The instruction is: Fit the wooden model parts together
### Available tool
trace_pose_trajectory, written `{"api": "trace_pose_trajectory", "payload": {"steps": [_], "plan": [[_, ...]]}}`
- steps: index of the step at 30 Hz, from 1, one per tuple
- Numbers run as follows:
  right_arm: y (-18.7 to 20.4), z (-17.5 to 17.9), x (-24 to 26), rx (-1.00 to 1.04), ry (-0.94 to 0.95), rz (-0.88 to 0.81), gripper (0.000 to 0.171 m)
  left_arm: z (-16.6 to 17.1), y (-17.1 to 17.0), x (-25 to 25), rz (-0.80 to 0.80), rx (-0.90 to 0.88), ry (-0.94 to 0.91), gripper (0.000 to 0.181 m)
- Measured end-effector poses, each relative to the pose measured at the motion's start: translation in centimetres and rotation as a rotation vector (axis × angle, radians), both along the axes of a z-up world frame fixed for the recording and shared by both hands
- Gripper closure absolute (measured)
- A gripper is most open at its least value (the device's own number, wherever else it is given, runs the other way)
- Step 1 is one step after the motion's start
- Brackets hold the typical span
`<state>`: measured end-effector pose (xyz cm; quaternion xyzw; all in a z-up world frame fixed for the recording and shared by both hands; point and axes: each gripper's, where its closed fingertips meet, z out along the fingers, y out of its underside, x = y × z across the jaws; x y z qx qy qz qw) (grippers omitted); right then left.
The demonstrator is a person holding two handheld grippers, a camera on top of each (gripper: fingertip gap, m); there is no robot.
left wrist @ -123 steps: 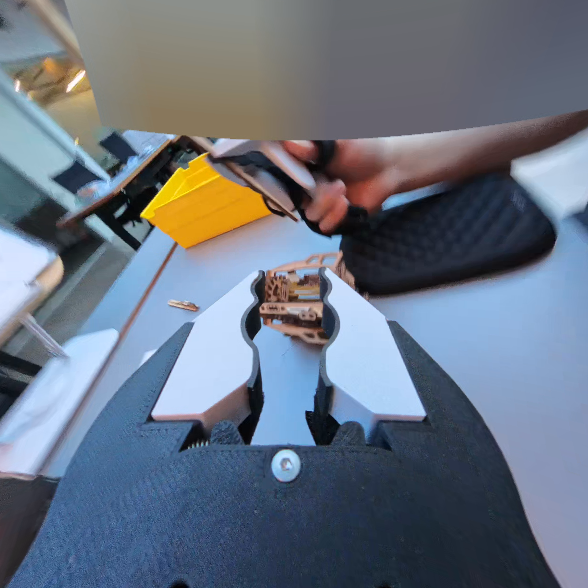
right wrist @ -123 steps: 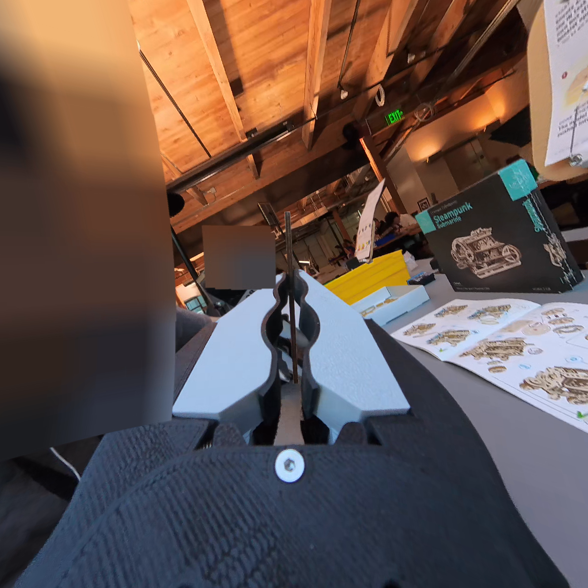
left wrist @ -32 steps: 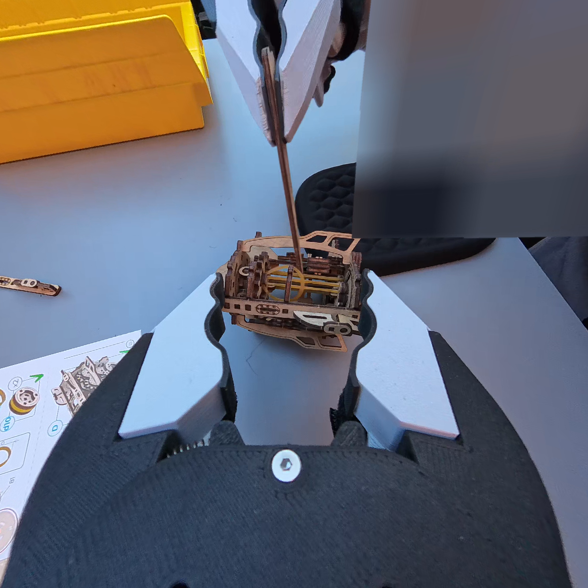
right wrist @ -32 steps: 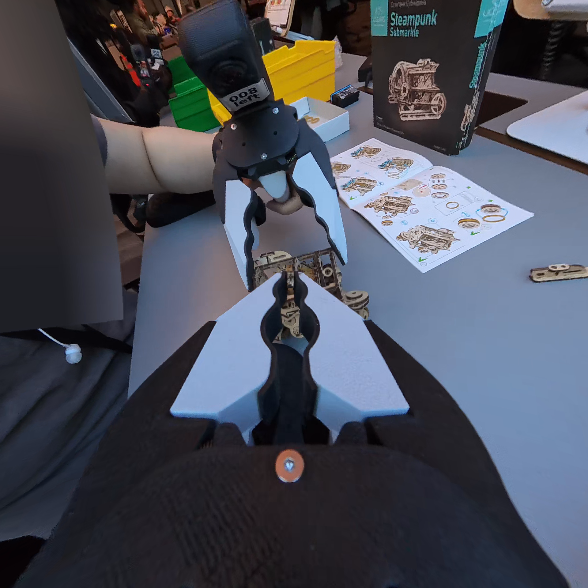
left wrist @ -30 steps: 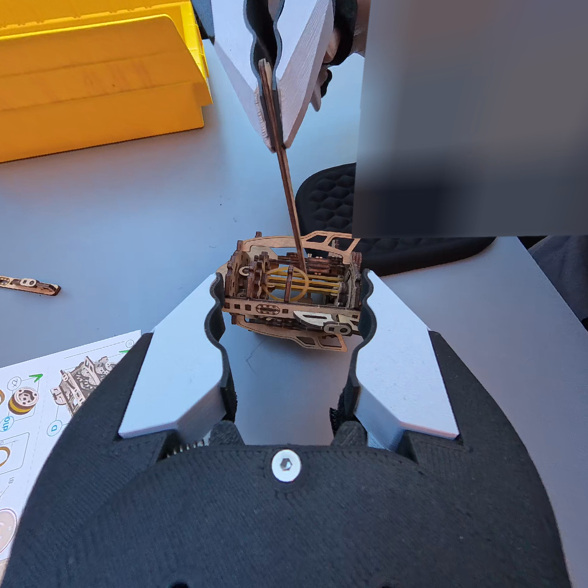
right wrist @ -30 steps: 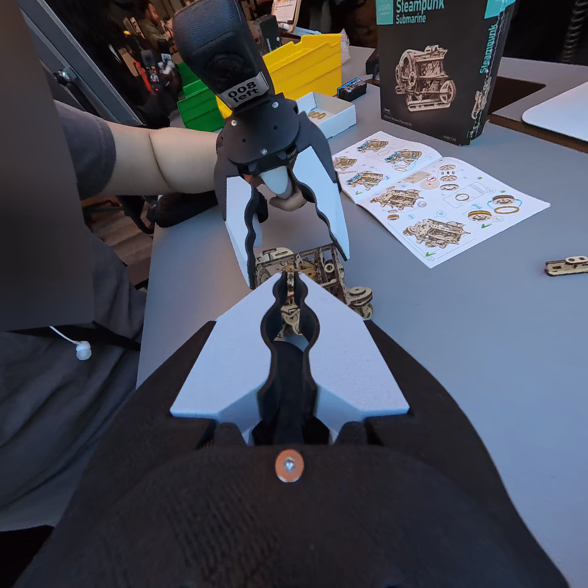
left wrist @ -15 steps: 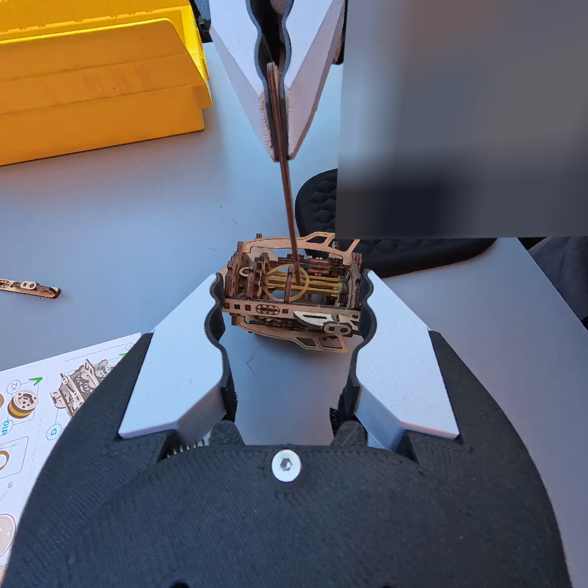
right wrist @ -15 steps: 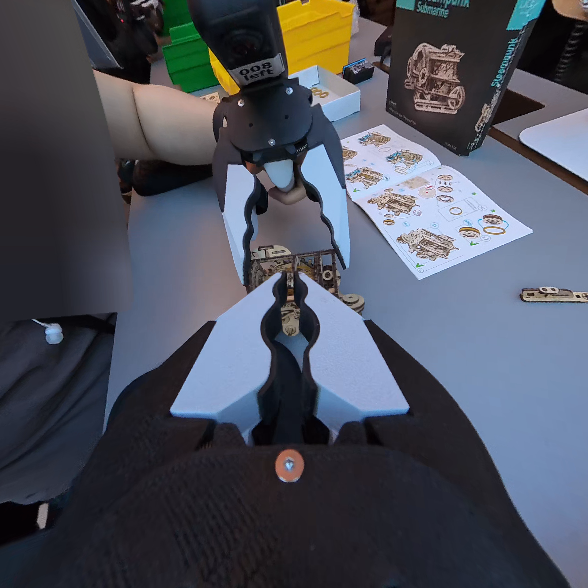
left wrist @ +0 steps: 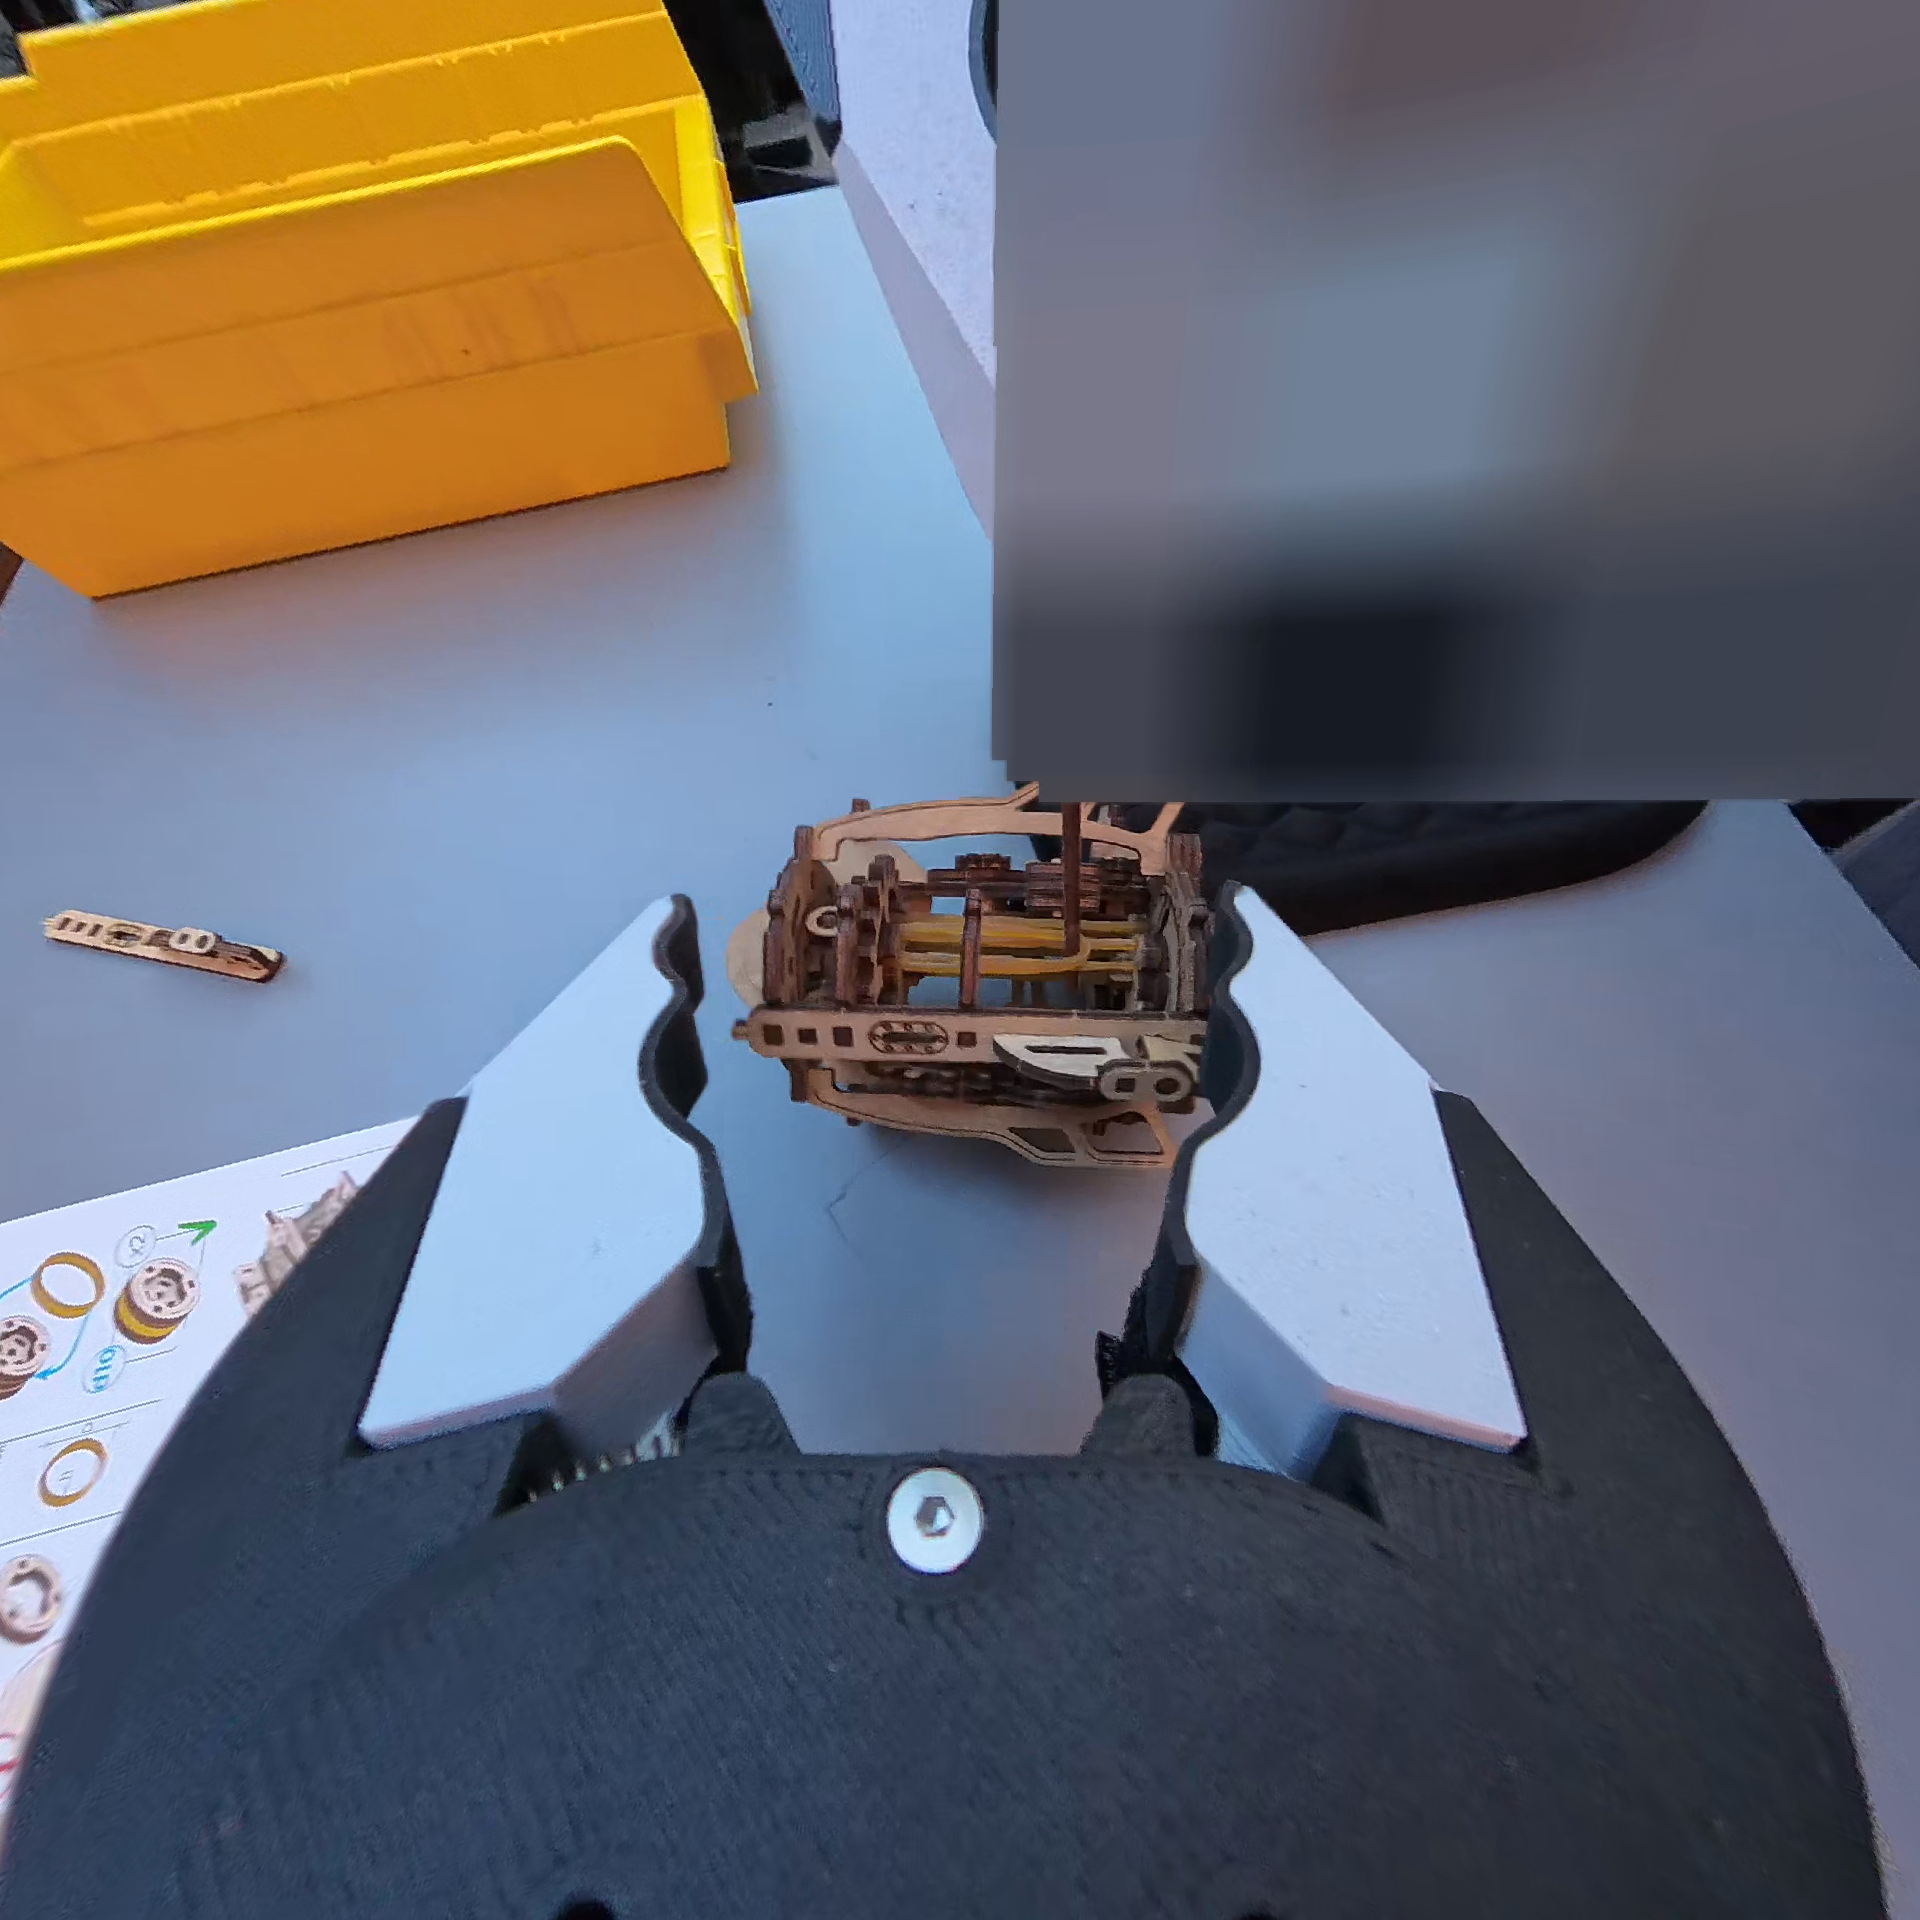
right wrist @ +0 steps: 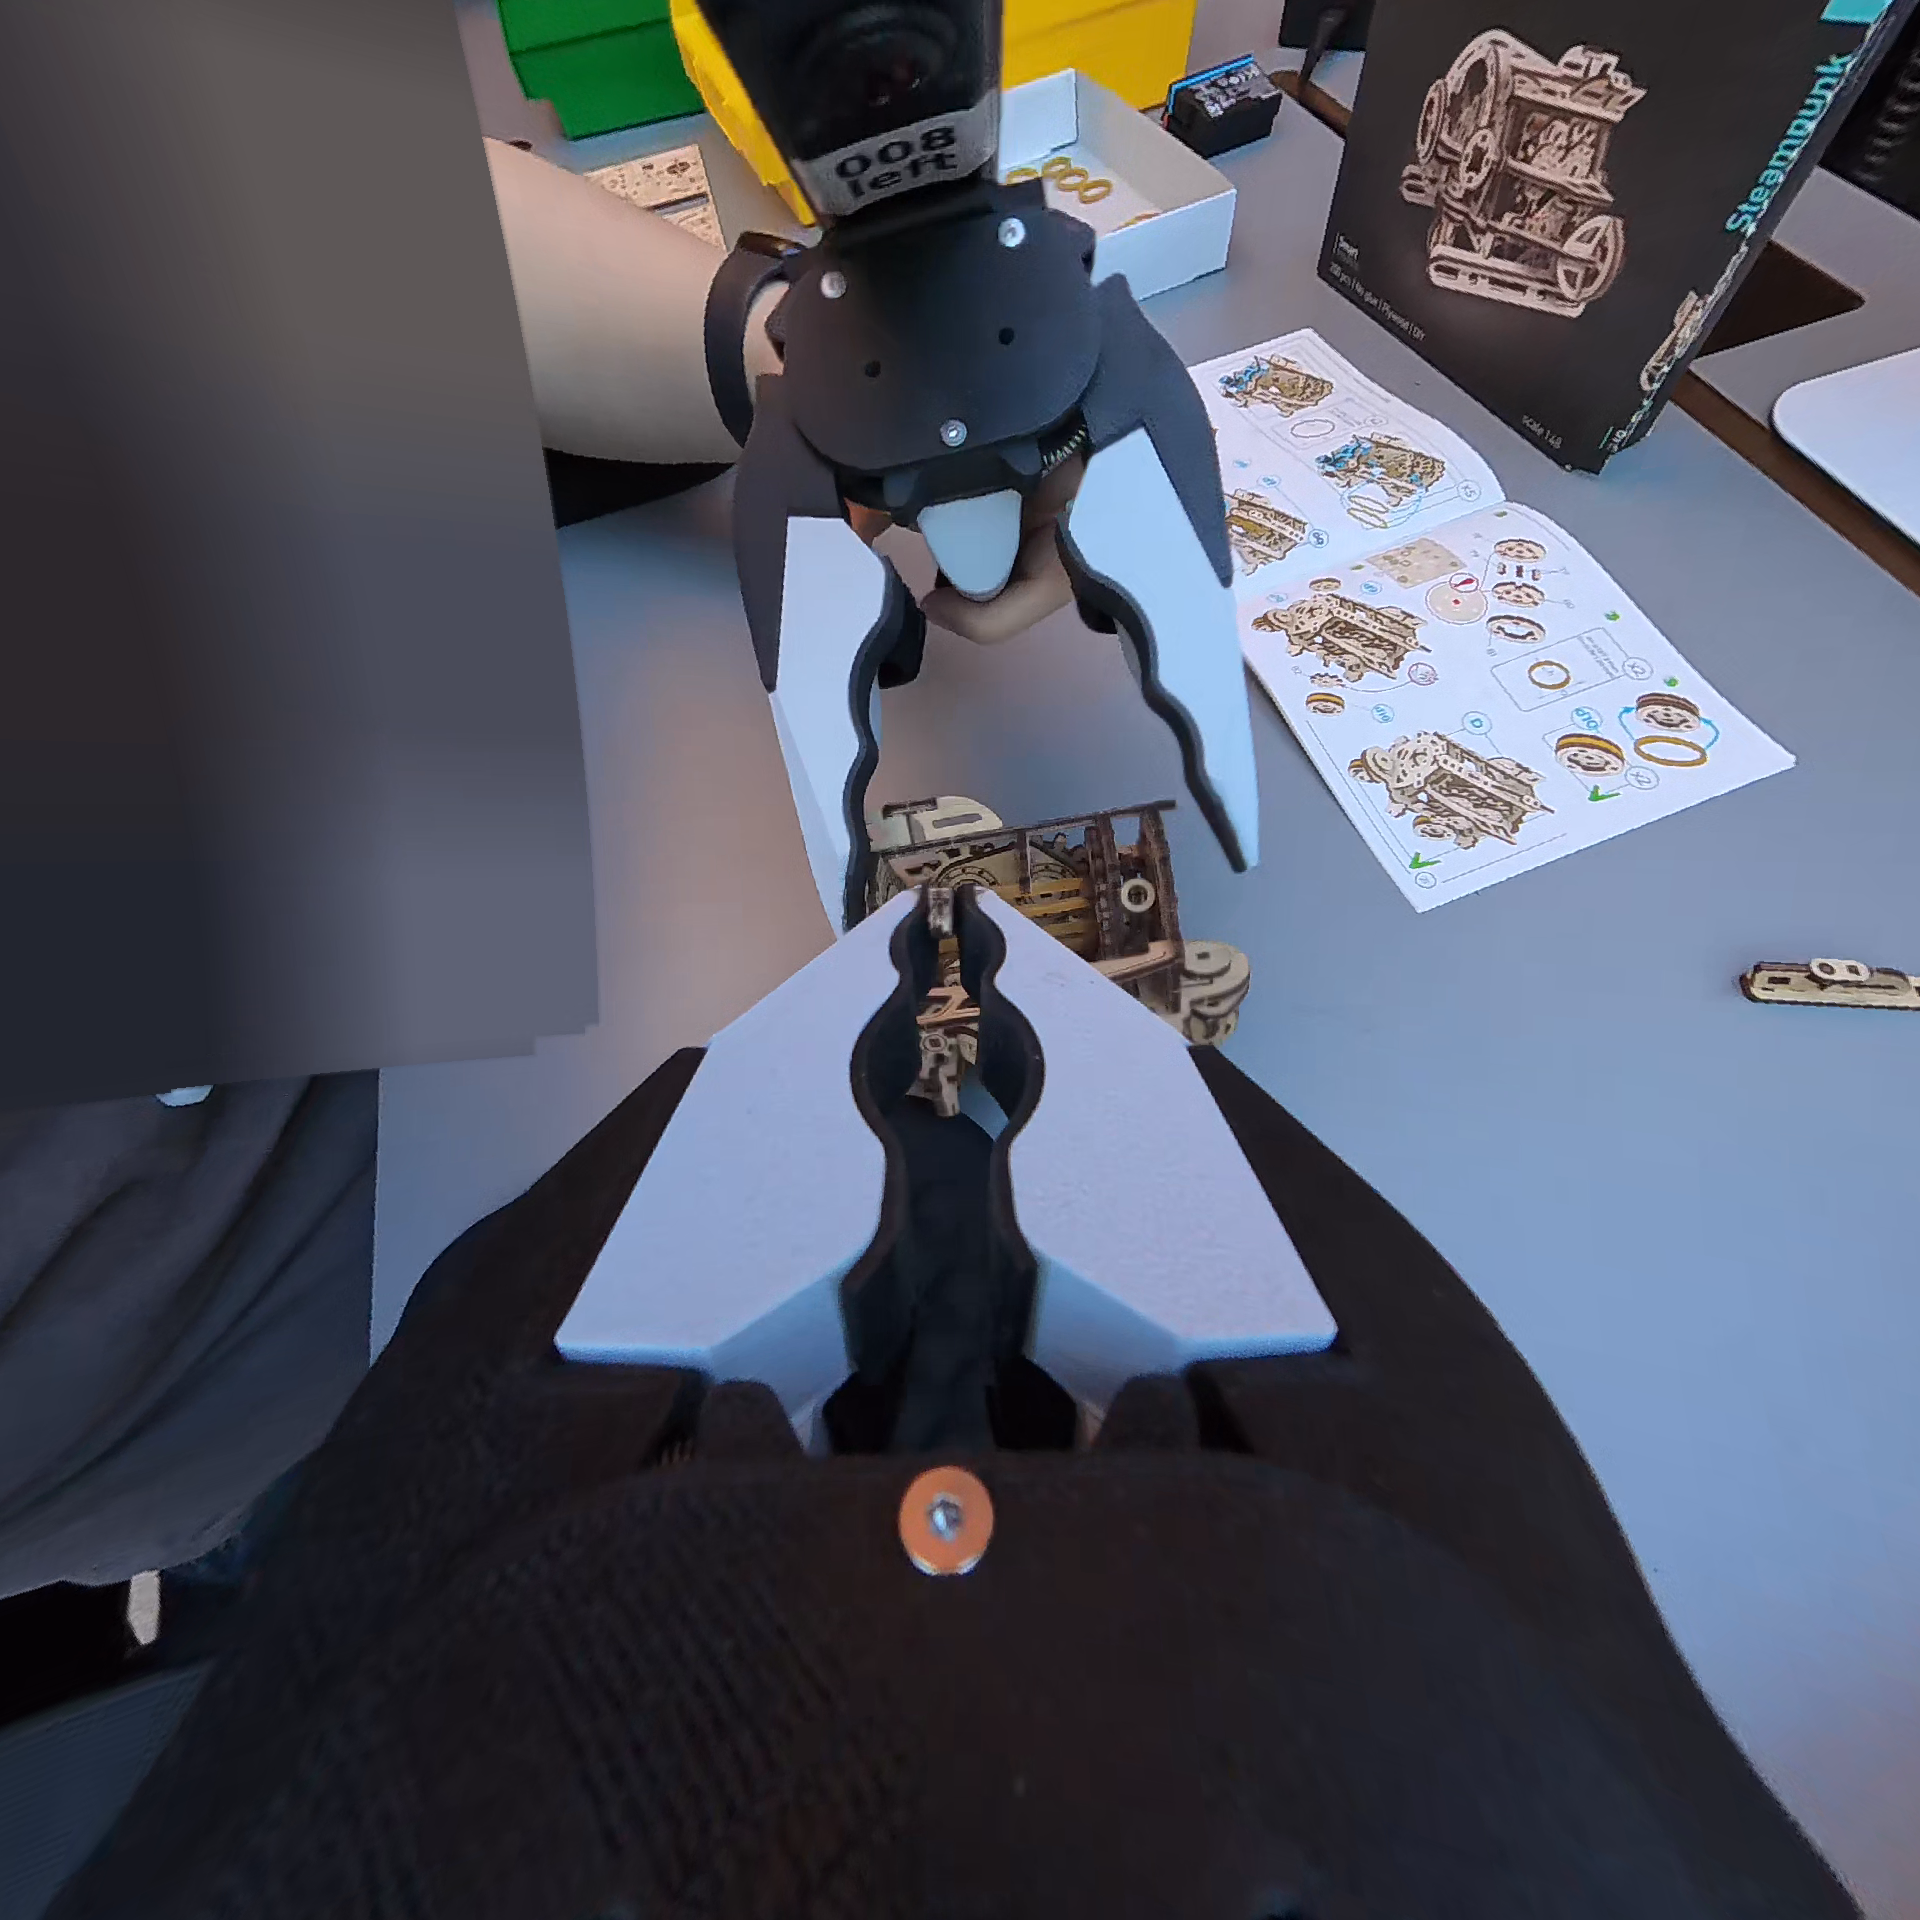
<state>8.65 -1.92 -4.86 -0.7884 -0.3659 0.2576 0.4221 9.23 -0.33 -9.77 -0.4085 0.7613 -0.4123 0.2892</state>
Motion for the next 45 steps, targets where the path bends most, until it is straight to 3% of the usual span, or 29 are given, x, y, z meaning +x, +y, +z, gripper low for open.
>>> {"api": "trace_pose_trajectory", "payload": {"steps": [3, 7, 12, 18, 21, 32, 37, 41, 45], "plan": [[0.2, -0.1, 0.2, -0.008, 0.021, -0.013, 0.17, 0.6, 0.3, 0.1, 0.036, 0.08, -0.092, 0.076], [0.4, 0.2, 0.5, -0.005, 0.055, -0.029, 0.17, 1.8, 0.6, -0.5, 0.079, 0.244, -0.218, 0.081], [0.5, 0.2, 0.7, -0.022, 0.097, -0.027, 0.17, 2.7, -1.5, -2.3, 0.012, 0.416, -0.331, 0.122], [0.4, 0.1, 0.5, -0.044, 0.156, 0.002, 0.17, 0.4, -2.2, -2.7, -0.054, 0.403, -0.138, 0.133], [0.4, 0.1, 0.6, -0.04, 0.156, 0.001, 0.17, 0.1, -2.7, -2.7, -0.092, 0.386, -0.078, 0.146], [0.1, 0.5, 0.9, -0.012, 0.168, 0.021, 0.17, 1.3, -3.1, -3.3, -0.095, 0.186, 0.034, 0.141], [0.1, 0.5, 0.9, -0.012, 0.181, 0.032, 0.17, 1.1, -1.8, -3.4, -0.143, 0.316, 0.047, 0.144], [0.1, 0.5, 0.8, -0.012, 0.177, 0.033, 0.17, 1.1, -2.1, -3.2, -0.21, 0.381, 0.045, 0.154], [0.0, 0.6, 0.5, -0.01, 0.172, 0.04, 0.17, 1.0, -2.5, -3.1, -0.252, 0.405, 0.068, 0.153]]}}
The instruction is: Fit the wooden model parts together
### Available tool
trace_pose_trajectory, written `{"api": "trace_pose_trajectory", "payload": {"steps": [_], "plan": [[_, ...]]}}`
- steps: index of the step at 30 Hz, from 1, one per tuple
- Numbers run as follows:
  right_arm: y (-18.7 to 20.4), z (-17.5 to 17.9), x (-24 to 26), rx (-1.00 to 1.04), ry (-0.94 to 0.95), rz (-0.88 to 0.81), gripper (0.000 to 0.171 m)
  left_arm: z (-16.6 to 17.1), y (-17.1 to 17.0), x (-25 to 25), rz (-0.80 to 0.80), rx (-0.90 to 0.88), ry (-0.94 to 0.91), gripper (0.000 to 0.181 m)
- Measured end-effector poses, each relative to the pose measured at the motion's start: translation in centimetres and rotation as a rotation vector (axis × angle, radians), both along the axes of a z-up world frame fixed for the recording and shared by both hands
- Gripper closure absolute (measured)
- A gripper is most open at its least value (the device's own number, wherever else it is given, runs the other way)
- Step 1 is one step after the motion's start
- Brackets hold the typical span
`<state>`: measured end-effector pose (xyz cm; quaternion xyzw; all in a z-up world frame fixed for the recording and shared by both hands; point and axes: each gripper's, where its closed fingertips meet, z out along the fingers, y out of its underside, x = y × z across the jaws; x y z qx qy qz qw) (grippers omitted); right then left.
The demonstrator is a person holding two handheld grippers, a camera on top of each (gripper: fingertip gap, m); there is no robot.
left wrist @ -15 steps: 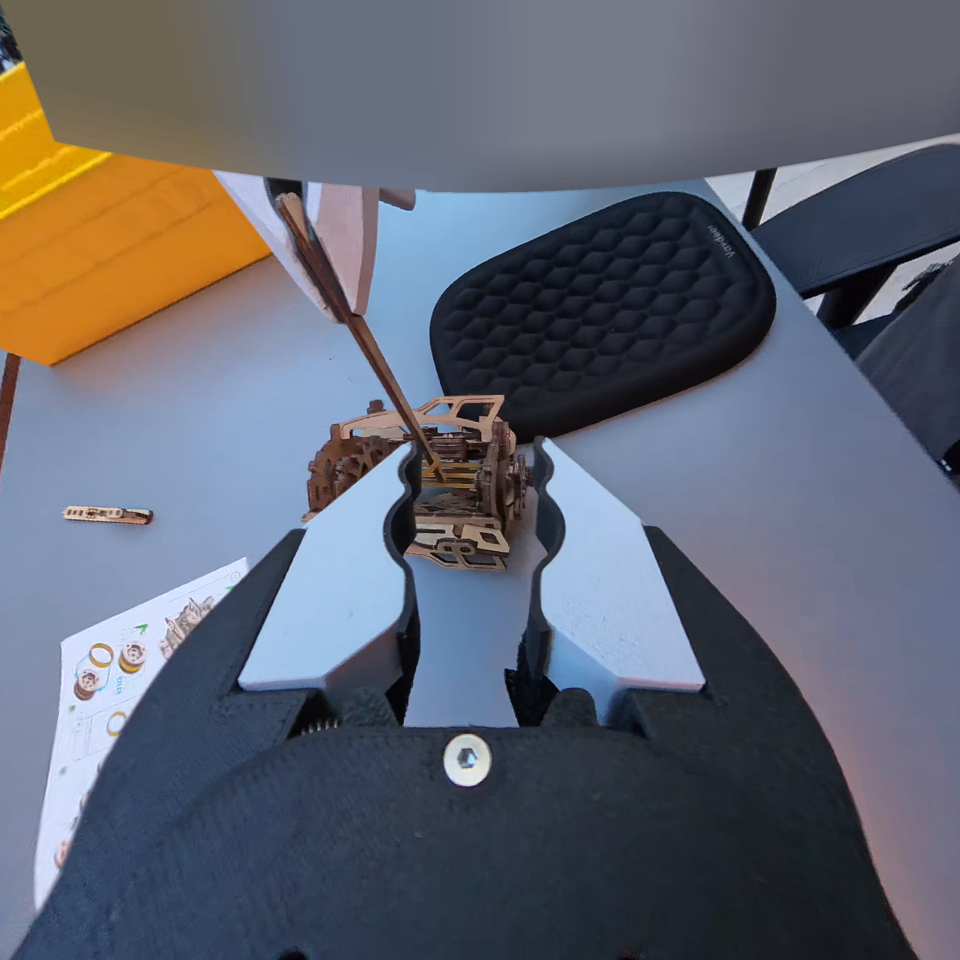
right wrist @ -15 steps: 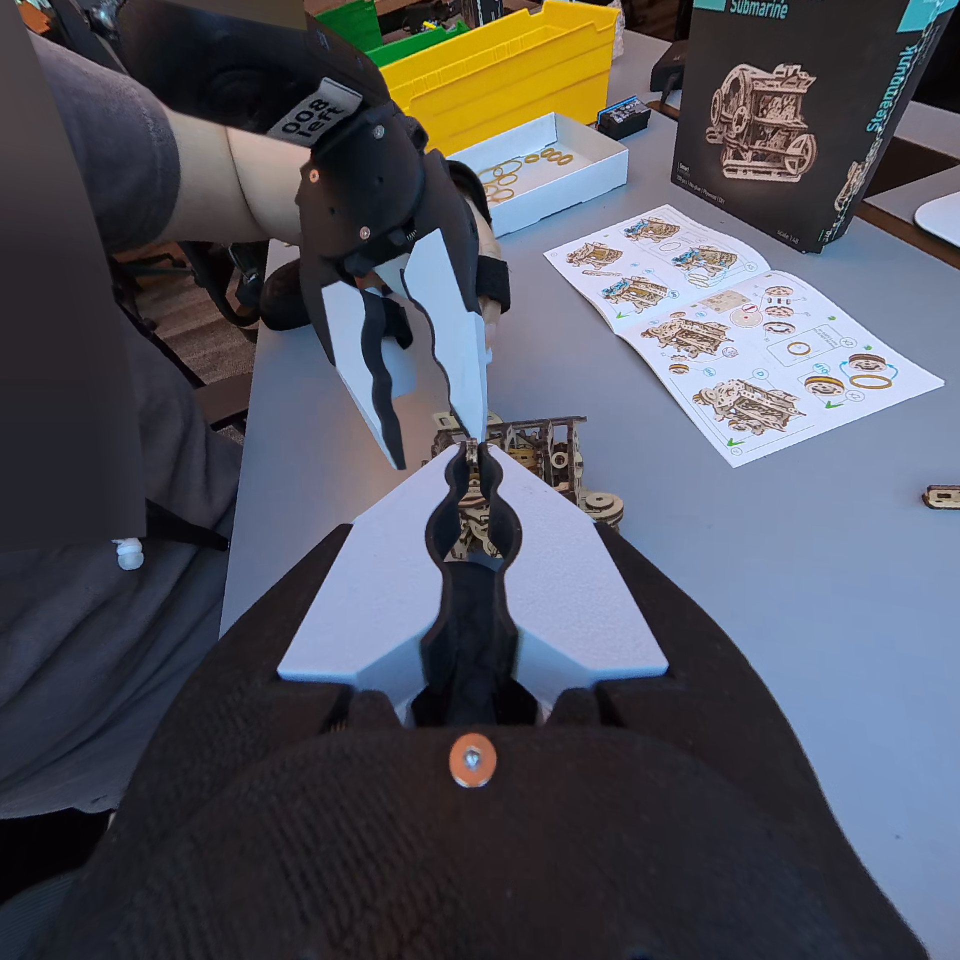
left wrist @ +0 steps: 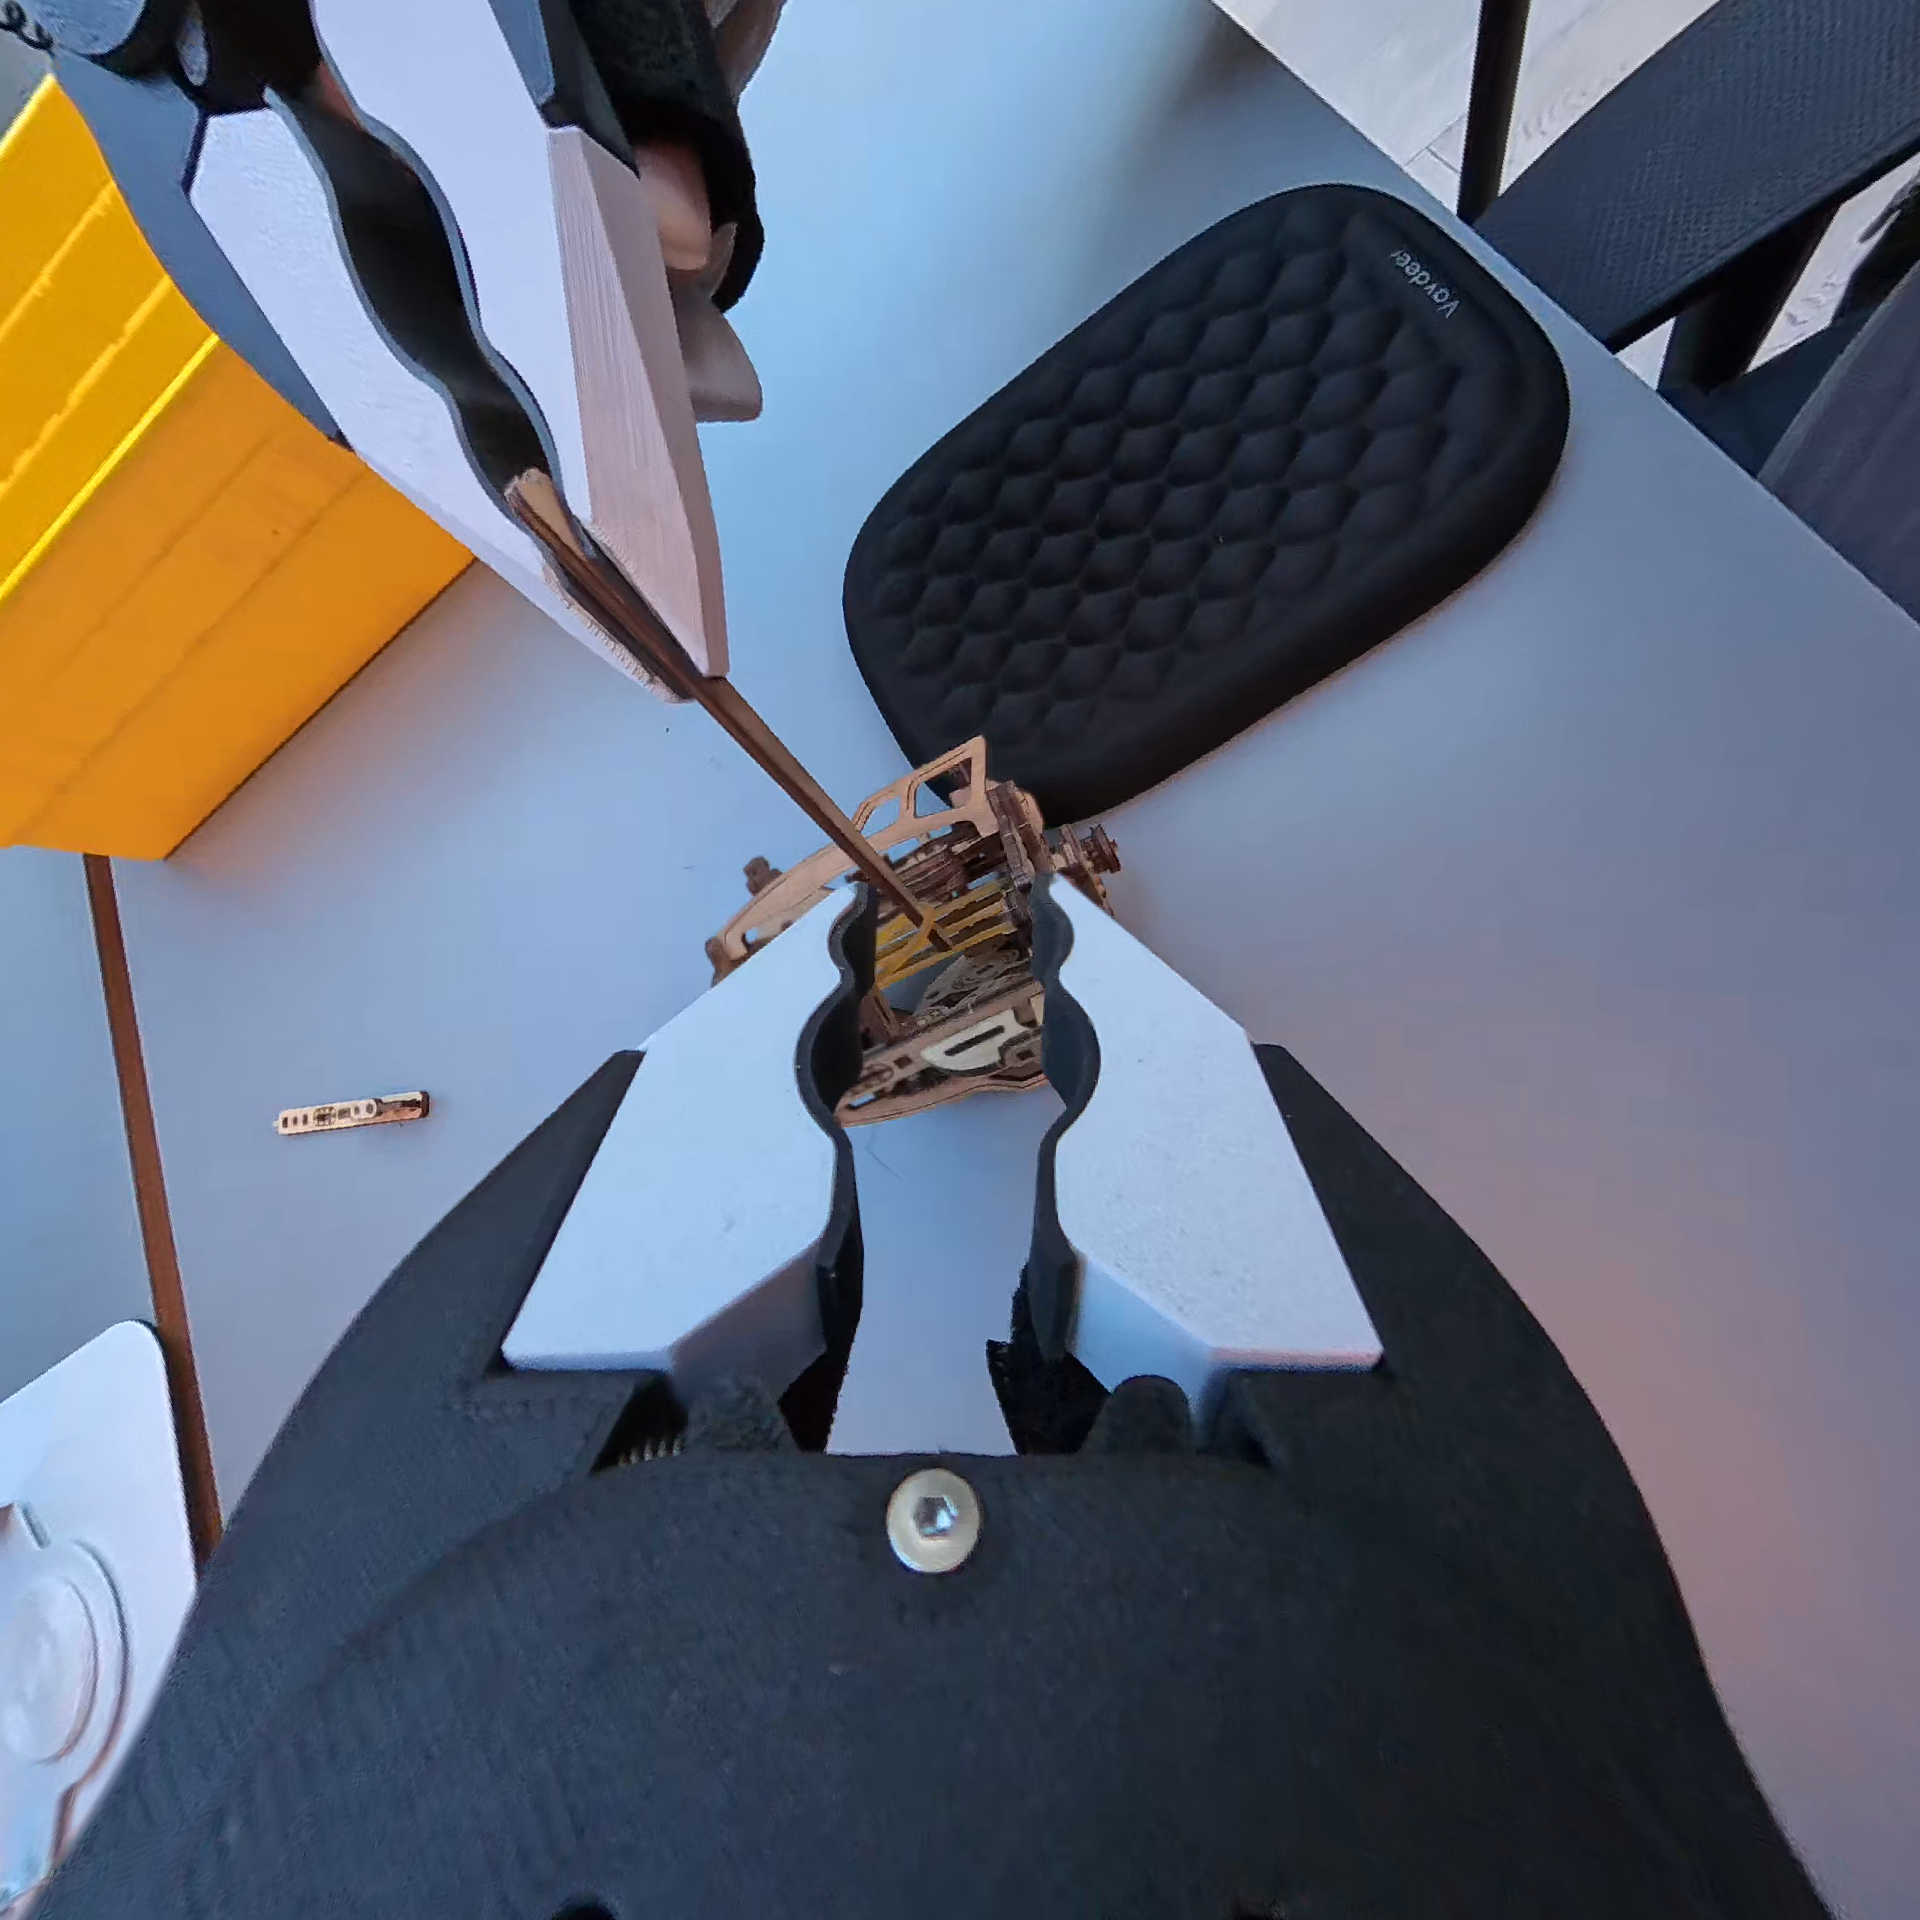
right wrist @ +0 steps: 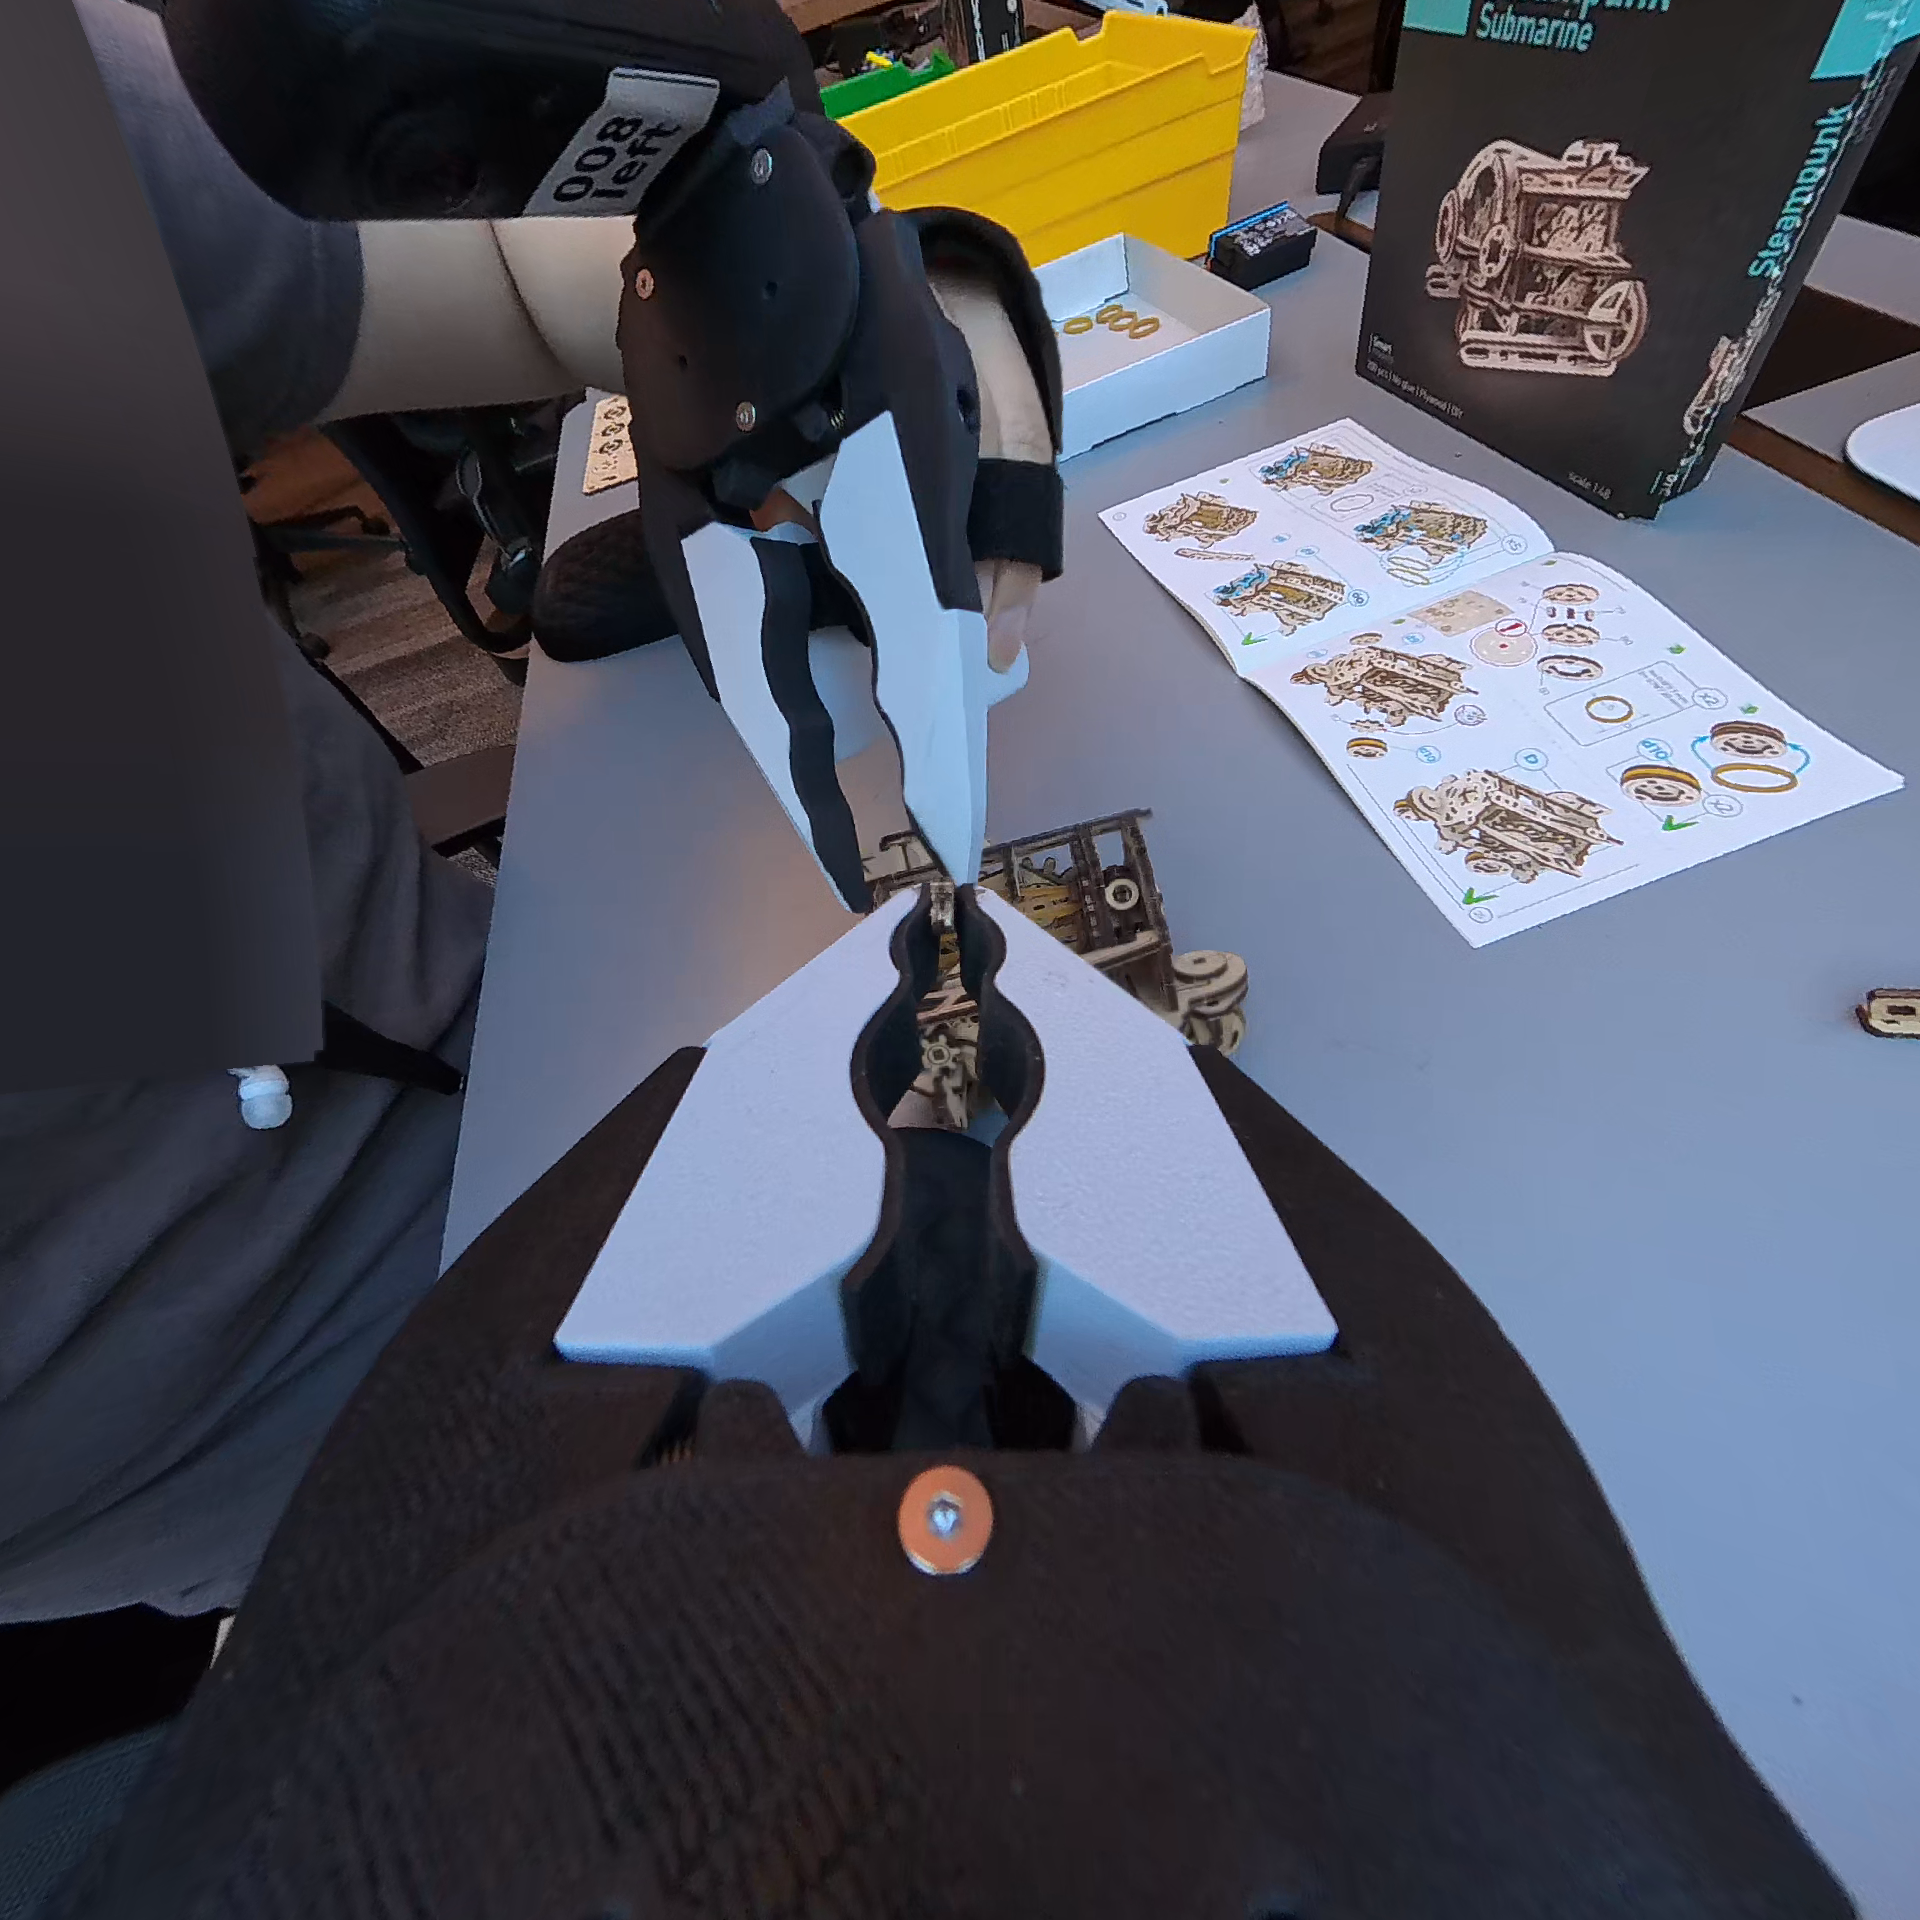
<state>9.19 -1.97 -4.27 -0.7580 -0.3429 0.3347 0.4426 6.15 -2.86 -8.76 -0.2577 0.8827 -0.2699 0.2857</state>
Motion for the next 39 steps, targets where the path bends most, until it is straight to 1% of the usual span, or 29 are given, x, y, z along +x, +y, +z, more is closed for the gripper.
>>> {"api": "trace_pose_trajectory", "payload": {"steps": [5, 12, 17, 21, 23, 27, 30, 34, 39], "plan": [[-0.2, 0.0, -0.2, 0.006, -0.009, 0.002, 0.17, -0.2, -0.3, 0.0, 0.014, -0.038, 0.045, 0.155], [-0.5, 0.1, -0.2, 0.026, 0.012, 0.03, 0.17, -0.3, -0.3, -0.1, 0.03, -0.044, 0.058, 0.157], [-1.0, 0.5, -0.4, 0.049, 0.031, 0.069, 0.17, -0.4, -0.5, -0.2, 0.02, -0.051, 0.084, 0.15], [-0.9, 0.5, 0.0, 0.051, 0.033, 0.062, 0.17, -0.3, -0.5, -0.1, 0.014, -0.042, 0.06, 0.153], [-0.9, 0.2, 0.1, 0.043, 0.024, 0.062, 0.171, -0.2, -0.5, 0.1, 0.003, -0.019, 0.024, 0.151], [-0.9, 0.0, 0.2, 0.043, 0.03, 0.066, 0.17, -0.1, -1.0, 0.2, -0.043, 0.021, -0.005, 0.157], [-1.0, -0.1, 0.3, 0.048, 0.04, 0.067, 0.17, -0.1, -1.1, 0.3, -0.058, 0.03, 0.012, 0.158], [-1.3, 0.2, 0.5, 0.087, 0.065, 0.079, 0.17, -0.2, -1.0, 0.4, -0.034, -0.001, 0.065, 0.153], [-1.7, 0.2, 0.7, 0.114, 0.079, 0.086, 0.17, -0.5, -1.2, 0.2, -0.062, 0.02, 0.121, 0.154]]}}
